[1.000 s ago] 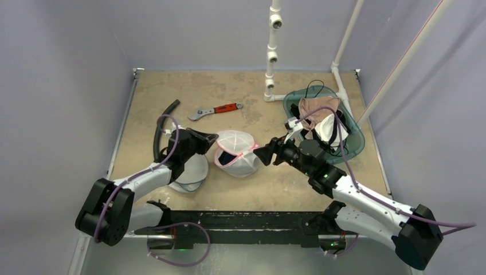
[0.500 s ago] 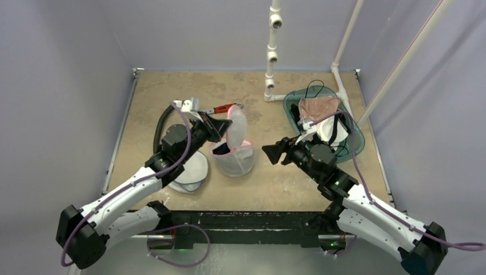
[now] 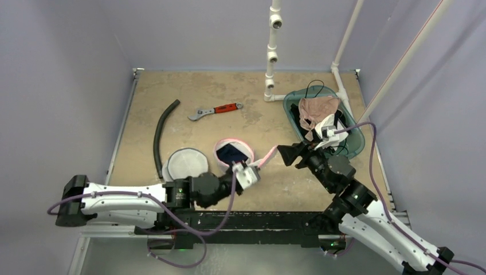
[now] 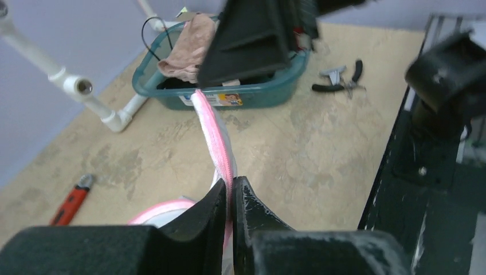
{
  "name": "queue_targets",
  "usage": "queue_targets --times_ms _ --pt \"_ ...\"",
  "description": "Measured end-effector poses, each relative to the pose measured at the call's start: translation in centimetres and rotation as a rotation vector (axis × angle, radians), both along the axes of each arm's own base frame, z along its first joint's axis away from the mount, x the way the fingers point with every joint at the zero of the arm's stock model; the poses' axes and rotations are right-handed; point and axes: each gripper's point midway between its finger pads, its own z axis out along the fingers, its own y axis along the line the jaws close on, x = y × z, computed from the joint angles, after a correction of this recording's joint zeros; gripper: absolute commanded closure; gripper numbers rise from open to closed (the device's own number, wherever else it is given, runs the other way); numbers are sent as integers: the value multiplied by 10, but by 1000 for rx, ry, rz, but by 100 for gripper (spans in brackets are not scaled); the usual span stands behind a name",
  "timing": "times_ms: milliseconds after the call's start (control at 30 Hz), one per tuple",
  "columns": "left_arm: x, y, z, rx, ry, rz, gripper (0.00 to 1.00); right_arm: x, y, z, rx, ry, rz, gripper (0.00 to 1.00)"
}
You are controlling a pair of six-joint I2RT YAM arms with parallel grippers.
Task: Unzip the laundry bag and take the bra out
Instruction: Open the laundry bag at the center of the board.
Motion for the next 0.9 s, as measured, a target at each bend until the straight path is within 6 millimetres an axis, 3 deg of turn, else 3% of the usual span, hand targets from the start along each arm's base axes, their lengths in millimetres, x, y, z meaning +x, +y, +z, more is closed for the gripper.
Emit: queue_targets --times_ms 167,233,300,367,500,633,733,800,900 --pt "-55 -21 -23 229 -252 -73 56 -6 -13 7 8 -6 -34 24" --pt "-68 -22 -36 314 -324 -64 45 -7 -16 12 9 -9 -38 24" --pt "-73 -20 -44 372 -370 -43 24 -8 -17 15 12 -12 -40 24" --pt "-72 -13 -40 382 -388 -3 21 -9 -17 14 7 -7 -39 24" --pt "-58 9 -10 271 -333 115 21 -9 -10 7 -21 11 -5 28" --pt "-23 35 9 81 -127 282 36 -2 14 -14 -94 59 76 33" --pt "27 64 3 -73 78 467 40 5 36 -41 -153 128 148 33" --pt "48 82 -8 -160 186 556 36 7 46 -57 -180 169 182 33" --pt "62 100 -35 -244 334 651 27 12 60 -76 -206 216 222 32"
